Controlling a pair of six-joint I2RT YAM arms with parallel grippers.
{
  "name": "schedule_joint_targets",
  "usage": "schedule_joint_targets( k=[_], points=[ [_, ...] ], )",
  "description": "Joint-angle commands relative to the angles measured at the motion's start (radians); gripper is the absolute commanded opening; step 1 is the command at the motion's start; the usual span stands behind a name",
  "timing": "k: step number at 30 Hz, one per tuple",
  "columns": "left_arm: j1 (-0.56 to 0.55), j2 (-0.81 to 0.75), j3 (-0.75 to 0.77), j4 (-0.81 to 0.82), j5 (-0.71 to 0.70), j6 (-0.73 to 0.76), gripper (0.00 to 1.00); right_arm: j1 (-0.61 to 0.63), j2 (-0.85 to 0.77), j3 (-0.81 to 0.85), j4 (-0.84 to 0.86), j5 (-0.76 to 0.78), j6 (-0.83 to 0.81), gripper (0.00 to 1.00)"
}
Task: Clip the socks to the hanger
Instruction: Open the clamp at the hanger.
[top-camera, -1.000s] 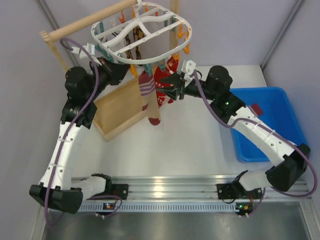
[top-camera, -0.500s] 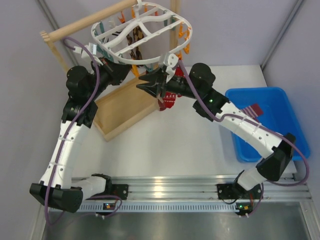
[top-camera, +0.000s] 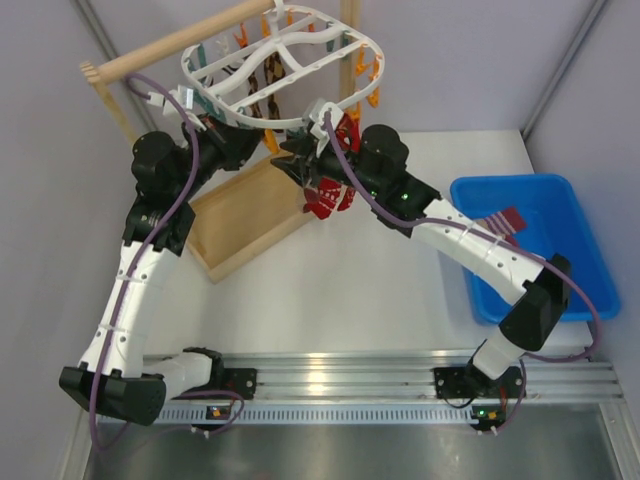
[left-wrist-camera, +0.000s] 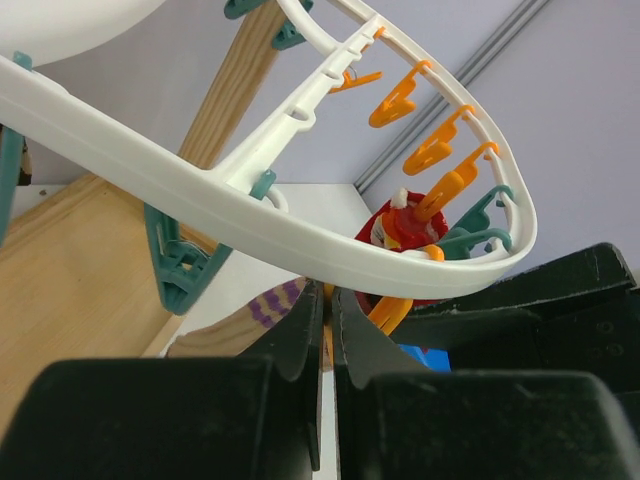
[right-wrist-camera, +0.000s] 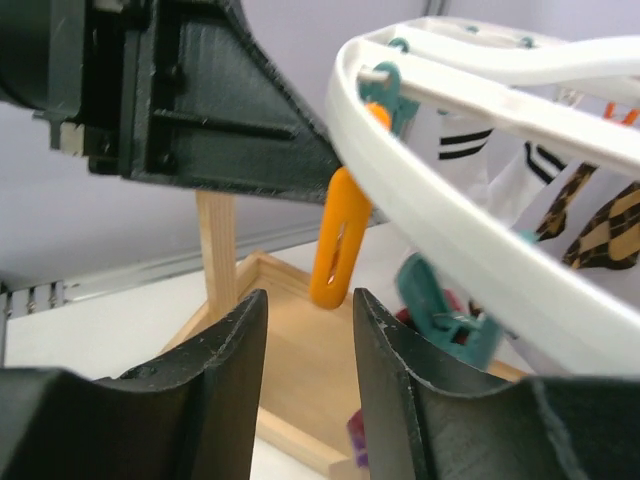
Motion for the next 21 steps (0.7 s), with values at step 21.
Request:
schedule_joint_targets(
  k=[21],
  points=[
    [0.001,-0.074,-0.015,0.008,0.086,-0.033,0.27,0.013,0.056,0.074,0.109,0.054,-0.109,0.0]
  ],
)
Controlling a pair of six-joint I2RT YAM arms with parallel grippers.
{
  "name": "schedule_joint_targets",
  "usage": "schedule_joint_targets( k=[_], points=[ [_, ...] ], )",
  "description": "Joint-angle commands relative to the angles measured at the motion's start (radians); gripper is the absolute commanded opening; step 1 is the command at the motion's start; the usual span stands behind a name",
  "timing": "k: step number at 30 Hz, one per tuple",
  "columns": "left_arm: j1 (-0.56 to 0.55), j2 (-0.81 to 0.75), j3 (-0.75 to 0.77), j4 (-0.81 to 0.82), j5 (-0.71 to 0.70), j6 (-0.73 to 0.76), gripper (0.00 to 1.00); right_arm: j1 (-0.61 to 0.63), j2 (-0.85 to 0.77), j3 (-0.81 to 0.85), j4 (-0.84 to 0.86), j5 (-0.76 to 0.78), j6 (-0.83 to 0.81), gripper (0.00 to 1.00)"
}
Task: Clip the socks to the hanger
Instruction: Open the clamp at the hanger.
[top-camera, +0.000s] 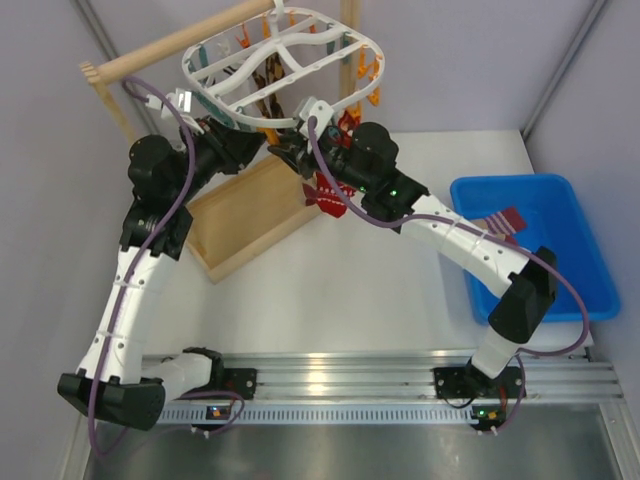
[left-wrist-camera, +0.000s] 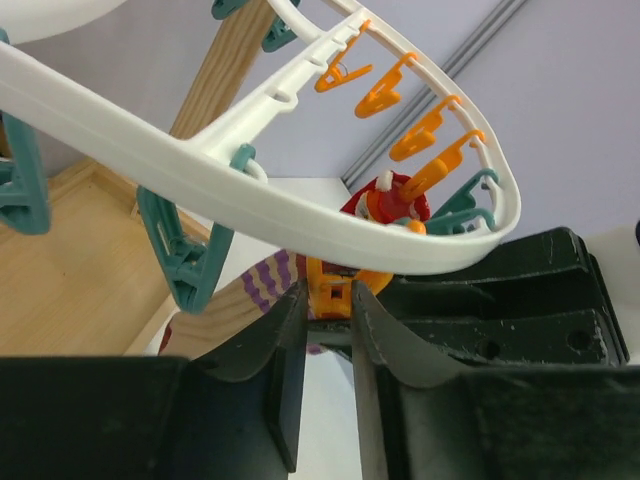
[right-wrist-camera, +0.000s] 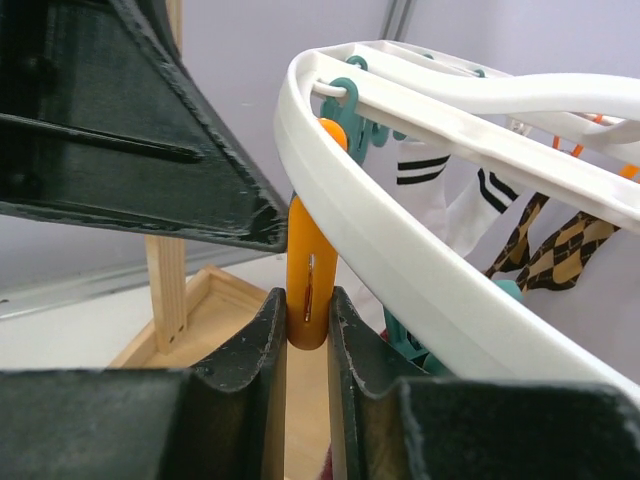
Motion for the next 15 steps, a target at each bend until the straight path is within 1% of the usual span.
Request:
schedule_joint_targets(
  k=[1,8,15],
  points=[
    [0.003,-0.064,-0.015,0.022,0.069,-0.012,0.3,0.01,-0.02,0.016,0.052,-0.008,-0.025,0.0],
    [0.015,-0.08,-0.021,0.017,0.115,-0.009,0.42,0.007,-0.029,0.002,0.052,-0.021,-0.007,0.0],
    [0.015,-0.041,0.019,0.027,0.049,0.005,0.53,0.007,-0.037,0.004,0.045,-0.061,0.017,0.0]
  ],
)
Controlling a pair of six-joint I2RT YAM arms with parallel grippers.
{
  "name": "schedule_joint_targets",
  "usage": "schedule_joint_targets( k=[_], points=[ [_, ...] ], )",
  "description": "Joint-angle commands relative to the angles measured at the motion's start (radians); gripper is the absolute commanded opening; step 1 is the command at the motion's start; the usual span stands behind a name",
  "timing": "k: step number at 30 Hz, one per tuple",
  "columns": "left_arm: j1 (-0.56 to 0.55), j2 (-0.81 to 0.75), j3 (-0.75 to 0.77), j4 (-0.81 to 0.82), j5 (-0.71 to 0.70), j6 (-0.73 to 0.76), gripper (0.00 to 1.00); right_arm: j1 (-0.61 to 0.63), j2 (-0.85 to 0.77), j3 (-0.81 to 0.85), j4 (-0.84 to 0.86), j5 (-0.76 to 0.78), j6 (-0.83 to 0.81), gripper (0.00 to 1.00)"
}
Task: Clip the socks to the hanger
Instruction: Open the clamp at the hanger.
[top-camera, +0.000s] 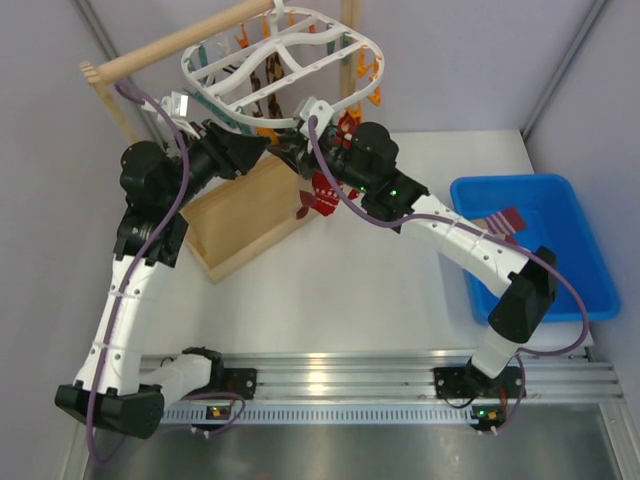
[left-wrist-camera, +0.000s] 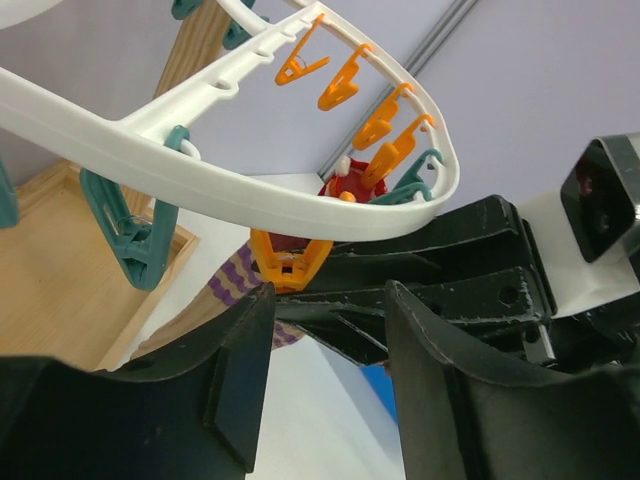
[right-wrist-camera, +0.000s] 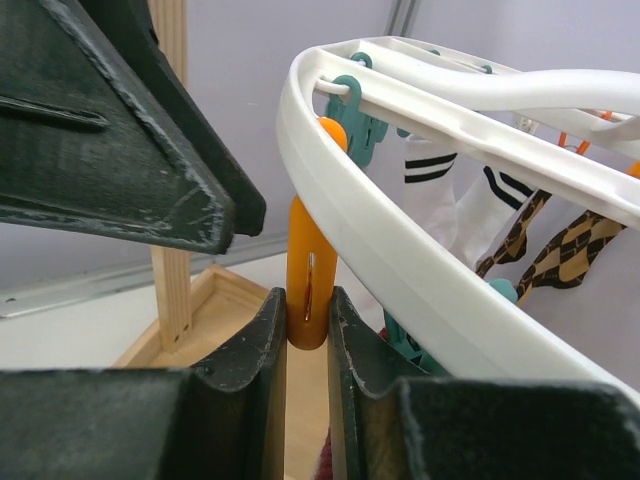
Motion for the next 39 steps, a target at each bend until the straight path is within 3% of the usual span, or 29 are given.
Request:
schedule_joint_targets(
  k=[1,11,19,23,30,31,32,34,39],
  points=[
    [0.003,0.028,0.038,0.027,-0.026,0.026,0.53,0.007,-0.038,0.006,0.039,-0.066,0.024,0.0],
    [-0.009,0.066,0.077,0.091,-0.056,0.029,0.54,0.013,-0.037,0.004,0.025,-0.087,0.021,0.0],
    [-0.018,0.072,0.065,0.13,-0.087,0.018,0.47,0.017,-0.035,0.001,0.022,-0.087,0.018,0.0],
    [-0.018,0.074,0.061,0.128,-0.124,0.009,0.4,0.023,-0.041,0.001,0.016,-0.093,0.017,0.0],
    [-0.02,0.081,0.058,0.127,-0.139,-0.011,0.15,0.031,-0.052,0.0,0.002,-0.107,0.012,0.0],
    [-0.021,0.081,0.054,0.127,-0.139,-0.011,0.04,0.031,-0.052,0.0,-0.003,-0.107,0.009,0.08],
    [-0.02,0.081,0.051,0.127,-0.138,-0.014,0.0,0.031,-0.052,0.0,-0.006,-0.107,0.008,0.16],
    [-0.02,0.081,0.046,0.121,-0.129,-0.016,0.0,0.031,-0.058,0.0,-0.013,-0.104,0.003,0.36],
    [-0.021,0.081,0.038,0.095,-0.129,-0.005,0.0,0.031,-0.09,-0.009,-0.061,-0.105,-0.015,0.49]
  ],
)
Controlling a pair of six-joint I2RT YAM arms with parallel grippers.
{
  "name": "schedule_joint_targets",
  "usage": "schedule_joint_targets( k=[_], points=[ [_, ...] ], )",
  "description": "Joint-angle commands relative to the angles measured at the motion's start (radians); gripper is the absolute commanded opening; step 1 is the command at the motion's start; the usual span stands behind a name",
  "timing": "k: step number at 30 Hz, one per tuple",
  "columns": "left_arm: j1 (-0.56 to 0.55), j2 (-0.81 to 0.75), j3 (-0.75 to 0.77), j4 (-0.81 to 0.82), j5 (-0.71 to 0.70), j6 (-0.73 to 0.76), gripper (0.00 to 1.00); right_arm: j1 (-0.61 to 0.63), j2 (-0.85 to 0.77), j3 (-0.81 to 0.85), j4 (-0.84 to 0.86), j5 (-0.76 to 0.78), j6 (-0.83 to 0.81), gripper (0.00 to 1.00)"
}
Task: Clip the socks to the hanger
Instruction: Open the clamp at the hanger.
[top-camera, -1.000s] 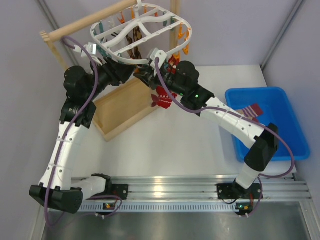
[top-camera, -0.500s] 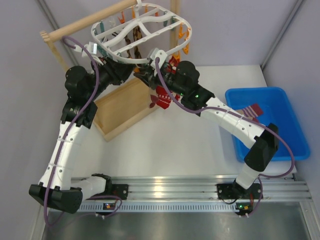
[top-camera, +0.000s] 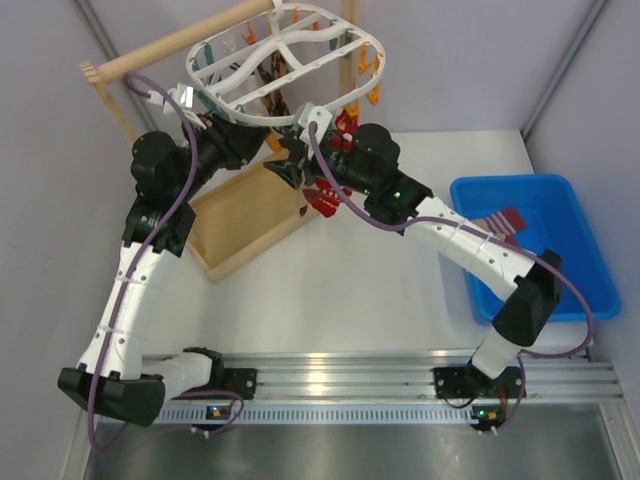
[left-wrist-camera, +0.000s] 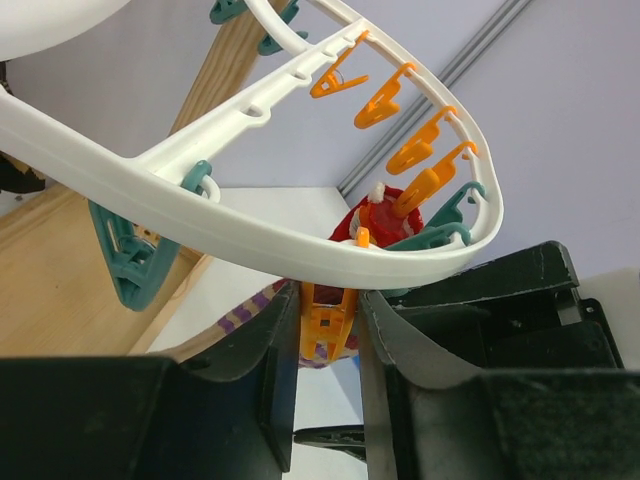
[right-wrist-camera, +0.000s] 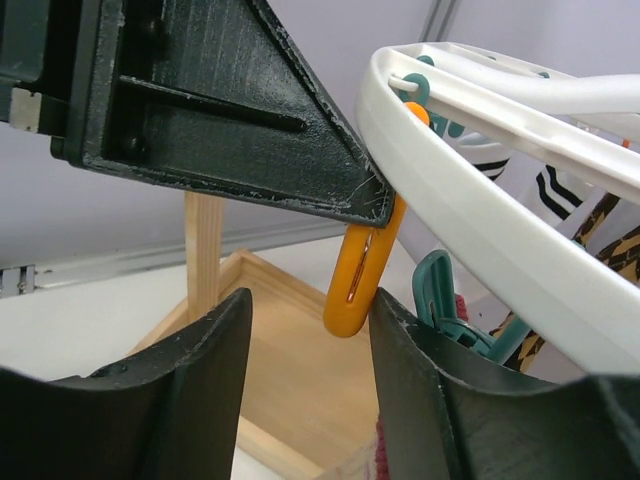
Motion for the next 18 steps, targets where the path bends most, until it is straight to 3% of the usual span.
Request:
schedule_joint_targets(
  k=[1,8,12,18],
  points=[
    [0.001,0.004,0.002,0.069,-0.029,-0.003,0.0,0.022,-0.078,-0.005,-0.02,-0.044,-0.014,0.5],
    [0.002,0.004,-0.007,0.037,-0.046,-0.033,0.0,0.011,-0.111,-0.02,-0.057,-0.041,-0.022,0.57],
    [0.001,0.014,0.011,-0.016,-0.098,-0.078,0.0,-0.009,-0.145,-0.037,-0.096,-0.045,-0.022,0.66],
    [0.004,0.03,0.027,-0.065,-0.126,-0.147,0.0,-0.036,-0.165,-0.066,-0.097,-0.057,-0.031,0.61]
  ],
)
